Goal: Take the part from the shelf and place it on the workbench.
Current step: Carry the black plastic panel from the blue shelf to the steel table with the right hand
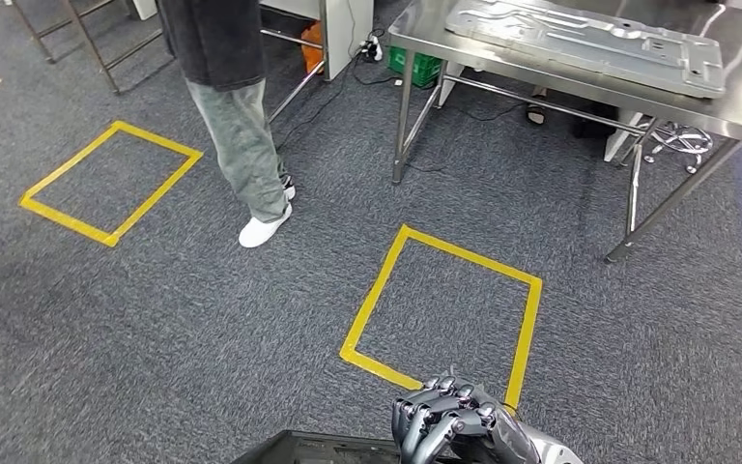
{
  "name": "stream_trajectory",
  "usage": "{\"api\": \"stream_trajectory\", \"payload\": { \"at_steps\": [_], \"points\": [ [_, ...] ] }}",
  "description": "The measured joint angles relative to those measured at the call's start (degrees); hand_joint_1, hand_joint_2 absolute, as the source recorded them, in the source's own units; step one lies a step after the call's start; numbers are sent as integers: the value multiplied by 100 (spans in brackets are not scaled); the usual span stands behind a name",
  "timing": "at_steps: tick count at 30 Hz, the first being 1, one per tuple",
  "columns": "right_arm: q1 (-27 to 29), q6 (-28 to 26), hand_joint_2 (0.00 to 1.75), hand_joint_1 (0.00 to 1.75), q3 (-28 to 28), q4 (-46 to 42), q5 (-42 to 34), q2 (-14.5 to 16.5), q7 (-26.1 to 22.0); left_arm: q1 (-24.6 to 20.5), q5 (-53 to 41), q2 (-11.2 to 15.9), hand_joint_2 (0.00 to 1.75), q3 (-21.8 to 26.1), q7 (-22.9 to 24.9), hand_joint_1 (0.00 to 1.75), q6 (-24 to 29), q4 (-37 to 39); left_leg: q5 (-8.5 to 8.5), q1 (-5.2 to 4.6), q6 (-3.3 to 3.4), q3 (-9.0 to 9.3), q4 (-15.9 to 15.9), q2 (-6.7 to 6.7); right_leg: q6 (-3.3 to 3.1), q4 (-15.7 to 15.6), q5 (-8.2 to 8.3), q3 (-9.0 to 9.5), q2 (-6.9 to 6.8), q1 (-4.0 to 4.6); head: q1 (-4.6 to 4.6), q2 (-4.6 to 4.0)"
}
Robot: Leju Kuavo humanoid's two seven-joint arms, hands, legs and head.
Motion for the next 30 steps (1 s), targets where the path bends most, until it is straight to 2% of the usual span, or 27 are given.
{"api": "stream_trajectory", "payload": {
  "at_steps": [1, 2, 3, 4, 6, 8, 9, 10, 11, 12, 13, 14, 15, 17, 18, 19, 20, 21, 23, 24, 25, 26, 27, 28, 30],
  "points": [
    [-7, -17, 175, 175, 1, 0, -8, -1, 16, -4, 1, -19, 0, 1, -6, 0, -8, 0, -20, -7, -30, 17, 0, 46, -33, -145, 15, 63, -52, 29, 0, 0],
    [-12, -33, 175, 175, 2, 0, -14, -2, 31, -7, 4, -36, 0, 1, -4, 0, -13, 0, -35, -14, -62, 31, -4, 97, -55, -172, -10, 59, -36, 50, 0, 0],
    [-10, -46, 175, 175, 2, -1, -23, -3, 44, -16, 10, -52, 0, 1, 5, 0, -17, 0, -46, -20, -91, 53, -16, 155, -80, -180, -2, 51, 34, 50, -1, 0],
    [-3, -53, 175, 175, 3, -1, -34, -4, 50, -28, 23, -66, 0, 2, 18, 0, -22, 0, -67, -16, -121, 68, -5, 155, -102, -204, 14, 61, 93, 32, -1, 0],
    [1, -54, 175, 175, 3, -1, -58, -5, 57, -43, 51, -92, 0, 7, 42, 0, -40, 1, -241, -6, -164, -23, 244, -66, -162, -268, 55, 103, 205, -8, -2, 0],
    [12, -55, 175, 175, 2, 1, -69, -9, 53, -22, 77, -105, 0, 21, 67, 0, -56, 2, -607, 12, -180, -366, 942, -356, -212, -282, 61, 119, 312, -21, -2, 0],
    [28, -55, 175, 175, 2, 1, -69, -12, 47, -3, 86, -107, 0, 31, 83, 0, -62, 2, -758, 13, -185, -570, 1326, -409, -225, -270, 53, 115, 377, -14, -2, 0],
    [49, -55, 175, 175, 2, 2, -69, -18, 41, 15, 93, -108, 0, 39, 96, 0, -65, 2, -812, 13, -191, -721, 1588, -428, -228, -256, 41, 118, 449, -9, -2, 0],
    [69, -52, 175, 175, 1, 2, -69, -24, 36, 29, 97, -110, 0, 44, 105, 0, -71, 2, -739, 13, -193, -777, 1639, -435, -226, -244, 27, 129, 523, -7, -2, 0],
    [84, -46, 175, 175, -1, 2, -69, -29, 32, 35, 99, -112, 0, 47, 110, 0, -78, 2, -544, 15, -189, -719, 1446, -456, -214, -234, 11, 149, 601, -8, -2, 0],
    [92, -38, 175, 175, -3, 2, -70, -33, 29, 37, 101, -114, 0, 50, 112, 0, -87, 2, -289, 16, -177, -573, 1072, -514, -199, -225, -7, 175, 674, -12, -2, 0],
    [96, -25, 175, 175, -6, 3, -70, -36, 28, 36, 103, -115, 0, 55, 112, 0, -97, 2, -85, 22, -155, -407, 671, -646, -181, -217, -26, 193, 738, -16, -2, 0],
    [95, -9, 175, 175, -10, 5, -72, -39, 27, 35, 107, -117, 0, 65, 109, 0, -105, 2, 46, 26, -134, -262, 332, -771, -155, -203, -44, 197, 806, -17, -2, 0],
    [98, 25, 175, 175, -22, 11, -78, -45, 26, 33, 113, -120, 0, 93, 103, 0, -114, 2, 79, 9, -87, -138, 59, -906, -83, -195, -52, 171, 925, -45, -2, 0],
    [100, 36, 175, 175, -30, 13, -80, -48, 26, 27, 115, -122, 0, 107, 98, 0, -115, 2, 83, 3, -61, -121, 25, -856, -37, -199, -46, 151, 992, -53, -3, 0],
    [108, 42, 175, 175, -38, 14, -82, -52, 26, 15, 116, -129, 0, 117, 95, 0, -115, 2, 98, 8, -26, -113, 3, -789, -2, -192, -44, 137, 987, -67, -3, 0],
    [110, 43, 175, 175, -46, 14, -83, -56, 25, 2, 117, -135, 0, 125, 92, 0, -116, 2, 109, 22, 16, -102, -24, -723, 27, -139, -79, 107, 891, -59, -1, 0],
    [106, 44, 175, 175, -52, 14, -84, -60, 25, -5, 118, -141, 0, 131, 90, 0, -116, 2, 120, 40, 55, -91, -50, -650, 52, 15, -174, 29, 738, -52, 2, 0],
    [99, 44, 175, 175, -61, 15, -86, -67, 24, 9, 119, -147, 0, 138, 87, 0, -117, 2, 110, 45, 103, -79, -69, -500, 103, 666, -520, -311, 417, -64, 6, 0],
    [99, 44, 175, 175, -63, 17, -86, -71, 24, 22, 119, -147, 0, 140, 87, 0, -117, 2, 97, 42, 107, -76, -67, -419, 132, 1058, -683, -528, 358, -83, 5, 0],
    [104, 44, 175, 175, -66, 20, -86, -76, 24, 30, 119, -147, 0, 142, 88, 0, -117, 2, 82, 41, 101, -69, -65, -340, 157, 1346, -759, -694, 336, -102, 5, 0],
    [108, 44, 175, 175, -68, 22, -86, -82, 24, 33, 119, -149, 0, 142, 89, 0, -117, 2, 64, 42, 89, -54, -64, -266, 174, 1442, -721, -765, 322, -119, 6, 0],
    [111, 44, 175, 175, -70, 23, -86, -88, 24, 31, 119, -151, 0, 143, 90, 0, -117, 2, 44, 44, 73, -26, -63, -197, 182, 1302, -569, -707, 296, -129, 5, 0],
    [112, 44, 175, 175, -73, 23, -86, -94, 24, 26, 119, -155, 0, 143, 90, 0, -117, 2, 17, 47, 54, 14, -64, -136, 176, 960, -344, -538, 238, -135, 6, 0],
    [109, 45, 175, 175, -81, 23, -87, -102, 24, 15, 119, -162, 0, 143, 89, 0, -118, 2, -46, 34, -5, 96, -60, -33, 124, 176, -1, -144, -24, -101, 5, 0]
  ]
}}
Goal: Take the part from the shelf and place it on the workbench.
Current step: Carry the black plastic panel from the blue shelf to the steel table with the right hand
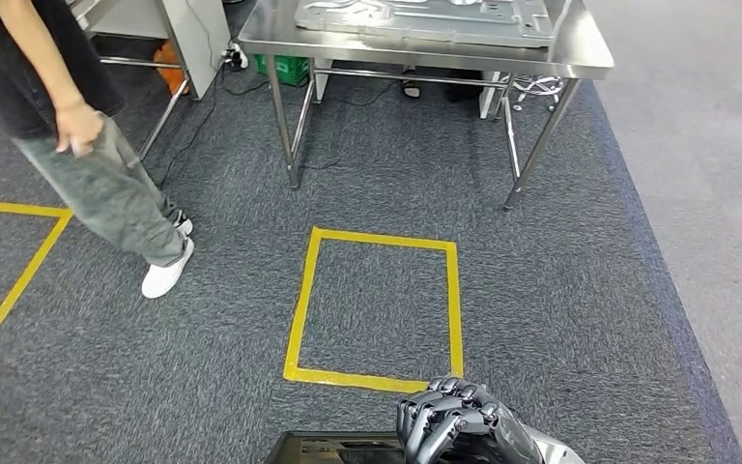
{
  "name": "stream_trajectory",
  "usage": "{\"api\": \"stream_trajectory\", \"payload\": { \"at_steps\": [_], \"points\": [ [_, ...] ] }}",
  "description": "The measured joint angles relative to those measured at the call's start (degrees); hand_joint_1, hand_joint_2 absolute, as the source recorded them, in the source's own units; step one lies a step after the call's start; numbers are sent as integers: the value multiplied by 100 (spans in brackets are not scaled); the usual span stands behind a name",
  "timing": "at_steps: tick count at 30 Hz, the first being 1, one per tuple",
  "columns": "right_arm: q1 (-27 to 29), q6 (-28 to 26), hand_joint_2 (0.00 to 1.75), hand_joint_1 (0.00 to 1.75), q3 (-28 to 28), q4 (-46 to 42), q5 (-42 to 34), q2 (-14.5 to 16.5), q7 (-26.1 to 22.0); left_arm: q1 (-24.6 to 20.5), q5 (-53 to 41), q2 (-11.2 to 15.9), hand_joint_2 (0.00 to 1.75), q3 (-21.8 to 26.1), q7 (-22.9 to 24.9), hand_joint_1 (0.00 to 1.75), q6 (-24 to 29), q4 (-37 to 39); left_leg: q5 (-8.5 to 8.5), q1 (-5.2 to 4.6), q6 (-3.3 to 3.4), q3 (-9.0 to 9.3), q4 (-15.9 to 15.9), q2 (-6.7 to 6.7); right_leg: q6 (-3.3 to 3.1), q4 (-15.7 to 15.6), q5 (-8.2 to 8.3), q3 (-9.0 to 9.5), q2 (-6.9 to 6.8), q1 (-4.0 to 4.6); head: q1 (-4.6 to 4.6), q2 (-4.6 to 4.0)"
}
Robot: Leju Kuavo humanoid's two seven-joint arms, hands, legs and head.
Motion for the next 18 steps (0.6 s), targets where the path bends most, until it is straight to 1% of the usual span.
{"api": "stream_trajectory", "payload": {
  "at_steps": [1, 2, 3, 4, 5, 6, 7, 8, 9, 10, 11, 12, 13, 14, 15, 16, 17, 18],
  "points": [
    [-2, 3, 175, 175, -7, -1, -2, -3, -1, -5, 0, -2, 0, 0, 0, 0, -2, 0, -29, -12, -34, 30, 3, 46, -36, -232, 65, 111, -91, 27, 1, 0],
    [-3, 10, 175, 175, -16, 0, -3, -7, -2, -9, 1, -3, 0, 0, -1, 0, -6, 0, -52, -27, -70, 51, 2, 96, -69, -324, 62, 146, -133, 56, 0, 0],
    [-2, 19, 175, 175, -23, -1, -3, -10, -2, -18, 3, -4, 0, 0, -2, 0, -11, 0, -69, -38, -104, 72, -5, 153, -100, -325, 53, 135, -76, 76, 0, 0],
    [0, 35, 175, 175, -29, -2, -3, -13, -2, -29, 8, -5, 0, 0, -3, 0, -16, 0, -89, -31, -137, 88, -9, 179, -135, -336, 59, 136, -3, 64, -1, 0],
    [-1, 56, 175, 175, -33, -3, -1, -16, -2, -39, 13, -6, 0, 1, -7, 0, -23, 0, -133, -21, -168, 93, 26, 118, -167, -356, 67, 147, 61, 52, -1, 0],
    [-8, 78, 175, 175, -34, -5, 5, -19, -2, -48, 17, -7, 0, 1, -9, 0, -34, 0, -226, -8, -190, 53, 150, 2, -210, -378, 76, 160, 122, 38, -3, 0],
    [-15, 96, 175, 175, -35, -6, 16, -20, -2, -48, 23, -8, 0, 2, -11, 0, -44, 0, -376, 5, -204, -56, 397, -148, -249, -396, 83, 176, 175, 25, -6, 0],
    [-20, 103, 175, 175, -36, -5, 35, -20, -3, -40, 28, -9, 0, 4, -13, 0, -53, 0, -558, 7, -207, -227, 755, -287, -274, -398, 78, 179, 222, 34, -7, 0],
    [-18, 96, 175, 175, -37, -4, 66, -20, -2, -27, 34, -9, 0, 8, -12, 0, -61, 0, -732, 4, -207, -447, 1171, -353, -301, -395, 71, 180, 272, 44, -9, 0],
    [-9, 78, 175, 175, -38, -3, 100, -20, -3, -11, 42, -9, 0, 15, -9, 0, -67, 0, -828, 0, -206, -648, 1515, -381, -315, -389, 62, 185, 326, 56, -8, 0],
    [0, 54, 175, 175, -41, 0, 135, -20, -6, 1, 46, -9, 0, 24, -4, 0, -80, 0, -806, -4, -201, -775, 1683, -391, -323, -385, 51, 198, 378, 68, -9, 0],
    [7, 33, 175, 175, -46, 2, 164, -20, -10, 8, 51, -9, 0, 32, 1, 0, -94, 0, -664, -7, -189, -799, 1630, -394, -326, -380, 37, 220, 424, 77, -9, 0],
    [11, 18, 175, 175, -54, 4, 183, -20, -15, 8, 55, -9, 0, 38, 5, 0, -111, 0, -430, -9, -168, -714, 1352, -399, -321, -378, 21, 252, 463, 82, -8, 0],
    [13, 7, 175, 175, -61, 5, 196, -20, -21, 5, 57, -8, 0, 43, 8, 0, -125, 0, -173, -16, -135, -567, 947, -415, -309, -377, 1, 284, 490, 81, -8, 0],
    [13, 3, 175, 175, -68, 7, 203, -20, -26, 0, 60, -4, 0, 46, 10, 0, -136, 0, 5, -27, -100, -421, 563, -439, -287, -367, -21, 304, 510, 92, -8, 0],
    [15, -1, 175, 175, -75, 9, 210, -20, -31, -8, 62, -1, 0, 52, 12, 0, -147, 0, 111, -42, -69, -314, 289, -459, -259, -360, -35, 307, 527, 91, -7, 0],
    [17, -5, 175, 175, -80, 10, 216, -20, -34, -13, 64, 3, 0, 60, 13, 0, -157, 0, 141, -59, -42, -262, 142, -476, -227, -354, -45, 299, 539, 88, -7, 0],
    [20, -10, 175, 175, -85, 11, 220, -20, -36, -17, 66, 6, 0, 69, 12, 0, -168, 0, 125, -74, -23, -253, 108, -480, -191, -353, -46, 288, 548, 86, -7, 0]
  ]
}}
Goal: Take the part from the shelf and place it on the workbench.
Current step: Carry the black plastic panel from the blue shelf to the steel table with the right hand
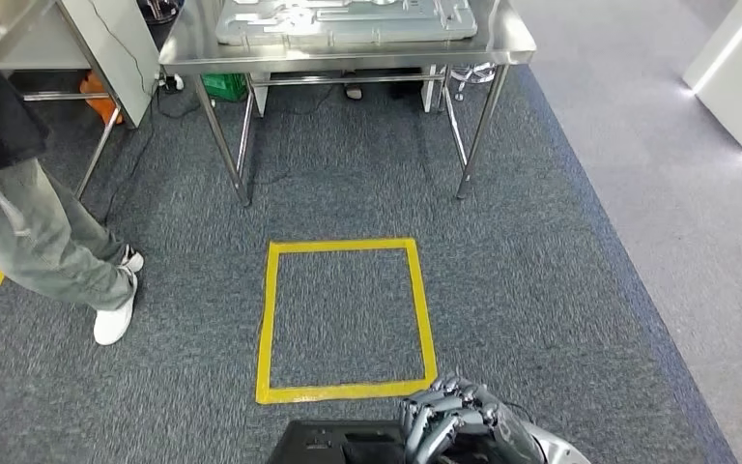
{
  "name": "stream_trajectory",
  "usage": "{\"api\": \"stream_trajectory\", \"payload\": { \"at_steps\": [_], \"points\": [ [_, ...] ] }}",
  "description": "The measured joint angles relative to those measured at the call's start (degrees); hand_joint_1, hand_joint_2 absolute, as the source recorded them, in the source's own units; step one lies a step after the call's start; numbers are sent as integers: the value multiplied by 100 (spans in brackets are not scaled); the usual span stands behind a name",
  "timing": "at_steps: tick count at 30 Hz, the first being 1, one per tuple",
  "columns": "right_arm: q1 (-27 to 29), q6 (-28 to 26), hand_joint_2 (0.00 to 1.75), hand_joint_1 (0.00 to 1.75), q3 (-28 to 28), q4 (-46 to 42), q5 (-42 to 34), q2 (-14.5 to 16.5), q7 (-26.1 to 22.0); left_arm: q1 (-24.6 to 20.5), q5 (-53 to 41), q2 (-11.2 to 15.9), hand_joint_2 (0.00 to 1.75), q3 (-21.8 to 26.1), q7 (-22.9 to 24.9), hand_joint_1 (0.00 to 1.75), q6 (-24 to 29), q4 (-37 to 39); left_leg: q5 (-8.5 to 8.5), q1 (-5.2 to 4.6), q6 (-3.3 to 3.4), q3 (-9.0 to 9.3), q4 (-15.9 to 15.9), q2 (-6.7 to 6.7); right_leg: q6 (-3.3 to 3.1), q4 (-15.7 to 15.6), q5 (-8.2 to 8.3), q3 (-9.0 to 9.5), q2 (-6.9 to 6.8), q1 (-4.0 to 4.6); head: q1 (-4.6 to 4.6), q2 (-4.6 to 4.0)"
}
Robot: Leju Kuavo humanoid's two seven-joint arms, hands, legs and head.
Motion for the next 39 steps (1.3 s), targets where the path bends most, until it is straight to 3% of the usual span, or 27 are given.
{"api": "stream_trajectory", "payload": {
  "at_steps": [3, 4, 6, 7, 8, 9, 10, 11, 13, 14, 17, 19, 22, 23, 24, 25, 27, 29, 32, 34, 37, 38, 39],
  "points": [
    [1, -31, 175, 175, -8, -3, 8, 0, 2, -2, 2, -2, 0, 23, -7, 0, -25, 0, 43, 42, 81, 21, -63, 27, 94, 120, -85, -51, -58, -7, 2, 0],
    [-2, -48, 175, 175, -9, -4, 10, 0, 5, -2, 1, -4, 0, 30, -9, 0, -31, 0, 56, 63, 107, 32, -86, 41, 123, 326, -210, -144, -103, -12, 2, 0],
    [-6, -81, 175, 175, -9, -2, 15, 0, 18, 3, -2, -4, 0, 48, -11, 0, -38, 0, 51, 66, 134, 35, -90, 73, 176, 1026, -558, -500, -171, -51, 2, 0],
    [-4, -93, 175, 175, -9, 2, 17, 0, 26, 7, -5, -4, 0, 56, -13, 0, -39, 0, 45, 66, 136, 36, -87, 88, 202, 1363, -677, -687, -180, -74, 3, 0],
    [-3, -99, 175, 175, -9, 6, 18, 0, 33, 8, -8, -4, 0, 62, -14, 0, -40, 0, 34, 68, 131, 43, -85, 100, 226, 1557, -695, -809, -187, -96, 2, 0],
    [-4, -102, 175, 175, -9, 10, 19, 0, 37, 8, -10, -4, 0, 66, -15, 0, -43, 0, 21, 71, 119, 57, -82, 107, 243, 1532, -594, -824, -198, -115, 2, 0],
    [-4, -103, 175, 175, -9, 13, 19, 0, 38, 7, -12, -6, 0, 67, -17, 0, -46, 0, 3, 77, 102, 81, -82, 110, 252, 1287, -397, -722, -214, -132, 3, 0],
    [-6, -103, 175, 175, -9, 13, 19, 0, 39, 5, -13, -8, 0, 67, -18, 0, -49, 0, -18, 83, 79, 112, -82, 111, 254, 893, -160, -539, -238, -145, 3, 0],
    [-12, -103, 175, 175, -9, 15, 19, 0, 40, 1, -14, -12, 0, 68, -23, 0, -52, 0, -67, 74, 13, 159, -74, 111, 226, 217, 101, -215, -277, -124, 3, 0],
    [-14, -104, 175, 175, -10, 16, 19, 0, 40, 1, -14, -13, 0, 68, -26, 0, -51, 0, -86, 67, -26, 169, -72, 112, 198, 69, 120, -148, -283, -105, 2, 0],
    [-15, -105, 175, 175, -10, 15, 20, 1, 42, -9, -14, -13, 0, 70, -33, 0, -50, 0, -122, 74, -142, 205, -90, 124, 75, 21, 86, -124, -250, -78, 1, 0],
    [-21, -105, 175, 175, -9, 12, 20, 3, 42, -16, -14, -16, 0, 70, -38, 0, -52, 0, -289, 88, -183, 122, 154, 116, -21, -21, 90, -82, -244, -92, 1, 0],
    [-26, -108, 175, 175, -9, 13, 21, 7, 44, -6, -15, -18, 0, 71, -46, 0, -54, 0, -788, 85, -194, -452, 1264, 98, -110, -32, 65, -53, -240, -57, -2, 0],
    [-26, -113, 175, 175, -9, 15, 21, 7, 46, 1, -16, -18, 0, 71, -54, 0, -56, 0, -845, 80, -191, -624, 1548, 95, -124, -31, 53, -42, -232, -37, -3, 0],
    [-27, -121, 175, 175, -9, 17, 21, 7, 48, 7, -16, -18, 0, 71, -61, 0, -59, 0, -780, 75, -179, -703, 1625, 94, -133, -29, 39, -26, -223, -18, -3, 0],
    [-30, -132, 175, 175, -9, 21, 20, 7, 51, 11, -17, -18, 0, 71, -69, 0, -62, 0, -608, 69, -155, -671, 1471, 92, -137, -28, 22, -1, -212, -1, -3, 0],
    [-44, -164, 175, 175, -9, 27, 20, 7, 53, 10, -22, -13, 0, 71, -80, 0, -67, 0, -149, 37, -64, -367, 705, 77, -128, -26, -21, 59, -198, 24, -2, 0],
    [-68, -193, 175, 175, -9, 31, 19, 7, 57, -1, -29, -5, 0, 71, -94, 0, -70, 0, 49, -6, 18, -124, 118, 71, -81, -24, -66, 88, -185, 40, -1, 0],
    [-102, -207, 175, 175, -8, 34, 10, 7, 72, -9, -34, -3, 0, 71, -119, 0, -81, 0, 31, -19, 104, -47, -53, 83, 35, 56, -34, 89, -180, 35, -2, 0],
    [-131, -211, 175, 175, -7, 33, 1, 7, 90, -9, -41, -9, 0, 71, -133, 0, -87, 0, 44, 10, 161, 36, -103, 89, 103, 270, -139, 19, -187, 21, 0, 0],
    [-163, -228, 175, 175, -7, 33, -7, 7, 116, -12, -59, -13, 0, 71, -148, 0, -90, 0, 35, 21, 186, 84, -116, 97, 195, 1168, -624, -474, -196, -40, 1, 0],
    [-162, -233, 175, 175, -7, 36, -8, 7, 121, -9, -63, -13, 0, 72, -151, 0, -90, 0, 21, 23, 179, 92, -114, 98, 227, 1440, -716, -657, -202, -66, 1, 0],
    [-161, -237, 175, 175, -7, 38, -10, 7, 125, -5, -67, -13, 0, 72, -154, 0, -93, 0, 0, 28, 165, 110, -112, 97, 259, 1541, -698, -758, -208, -91, 1, 0]
  ]
}}
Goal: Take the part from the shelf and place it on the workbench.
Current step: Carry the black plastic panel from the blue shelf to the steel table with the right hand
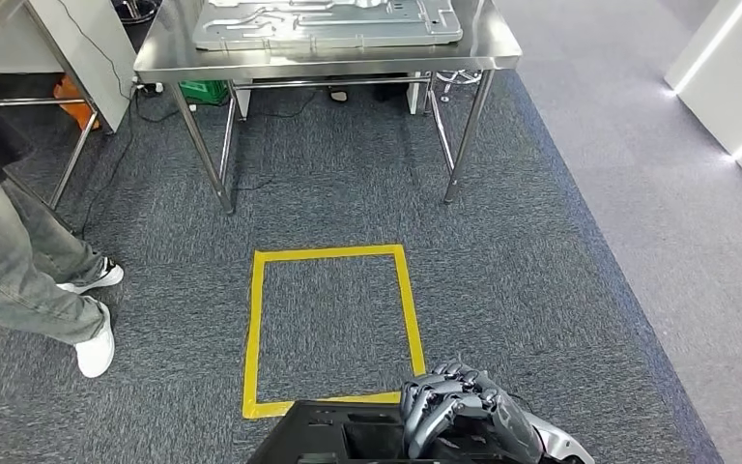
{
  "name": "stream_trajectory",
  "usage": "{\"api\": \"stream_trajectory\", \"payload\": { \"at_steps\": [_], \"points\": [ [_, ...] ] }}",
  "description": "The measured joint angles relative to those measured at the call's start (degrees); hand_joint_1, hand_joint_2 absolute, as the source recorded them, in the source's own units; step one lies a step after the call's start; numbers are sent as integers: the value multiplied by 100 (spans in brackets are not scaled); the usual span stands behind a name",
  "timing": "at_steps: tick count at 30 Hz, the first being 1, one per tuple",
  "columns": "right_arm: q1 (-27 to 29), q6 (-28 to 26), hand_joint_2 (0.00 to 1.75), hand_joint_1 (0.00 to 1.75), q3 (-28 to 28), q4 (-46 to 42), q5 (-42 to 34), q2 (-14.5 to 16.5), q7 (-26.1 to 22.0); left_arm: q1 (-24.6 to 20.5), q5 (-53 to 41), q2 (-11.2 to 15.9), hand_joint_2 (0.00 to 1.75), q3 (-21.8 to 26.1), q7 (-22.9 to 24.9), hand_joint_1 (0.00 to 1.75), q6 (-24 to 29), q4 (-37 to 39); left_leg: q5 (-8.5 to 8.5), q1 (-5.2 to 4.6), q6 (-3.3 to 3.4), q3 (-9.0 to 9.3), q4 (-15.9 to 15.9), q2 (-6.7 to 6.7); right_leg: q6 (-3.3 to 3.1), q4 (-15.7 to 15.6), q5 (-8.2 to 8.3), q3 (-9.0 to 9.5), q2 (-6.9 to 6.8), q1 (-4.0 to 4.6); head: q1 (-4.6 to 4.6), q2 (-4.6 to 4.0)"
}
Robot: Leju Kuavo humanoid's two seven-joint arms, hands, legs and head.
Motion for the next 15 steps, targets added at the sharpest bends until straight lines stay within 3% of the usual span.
{"api": "stream_trajectory", "payload": {
  "at_steps": [1, 3, 4, 6, 7, 9, 11, 14, 15],
  "points": [
    [-1, -3, 175, 175, 0, 1, -4, 0, 4, 4, -3, -1, 0, 1, -4, 0, -5, 0, -26, 8, -18, 32, 1, -1, 22, -103, 135, 5, -9, -22, -1, 0],
    [-6, -16, 175, 175, 0, 2, -18, -1, 13, 8, -4, -2, 0, 1, -14, 0, -23, 0, -91, 29, -71, 116, 0, -3, 41, -799, 610, 277, -37, -51, 0, 0],
    [-13, -25, 175, 175, 0, 4, -25, -1, 19, 6, -4, -2, 0, 1, -20, 0, -31, 0, -123, 33, -103, 157, 4, -4, 31, -1141, 717, 413, -59, -42, 1, 0],
    [-26, -37, 175, 175, 0, 5, -41, -3, 24, 1, -6, -2, 0, 1, -27, 0, -39, 0, -168, 28, -186, 212, -4, 3, -57, -1483, 753, 548, -88, -5, -1, 0],
    [-32, -40, 175, 175, 1, 5, -50, -3, 27, -1, -7, -3, 0, 1, -30, 0, -39, 0, -167, 22, -229, 243, 8, 7, -118, -1504, 712, 562, -85, 10, -2, 0],
    [-40, -41, 175, 175, 1, 3, -66, -5, 28, -4, -9, -3, 0, 1, -30, 0, -39, 0, -189, 30, -295, 282, 75, 12, -233, -1550, 784, 653, -62, 6, -3, 0],
    [-57, -41, 175, 175, 1, 1, -73, -5, 28, -16, -14, -4, 0, 1, -30, 0, -43, 0, -374, 44, -318, 110, 448, 5, -313, -1581, 762, 741, -56, 6, -6, 0],
    [-68, -40, 175, 175, 0, 2, -76, -4, 29, -10, -17, -3, 0, 1, -31, 0, -46, 0, -835, 37, -338, -539, 1508, -4, -385, -1592, 703, 799, -46, 43, -10, 0],
    [-68, -40, 175, 175, 0, 3, -76, -4, 29, 1, -17, -3, 0, 1, -31, 0, -46, 0, -853, 33, -336, -688, 1680, -5, -393, -1596, 680, 831, -36, 56, -10, 0]
  ]
}}
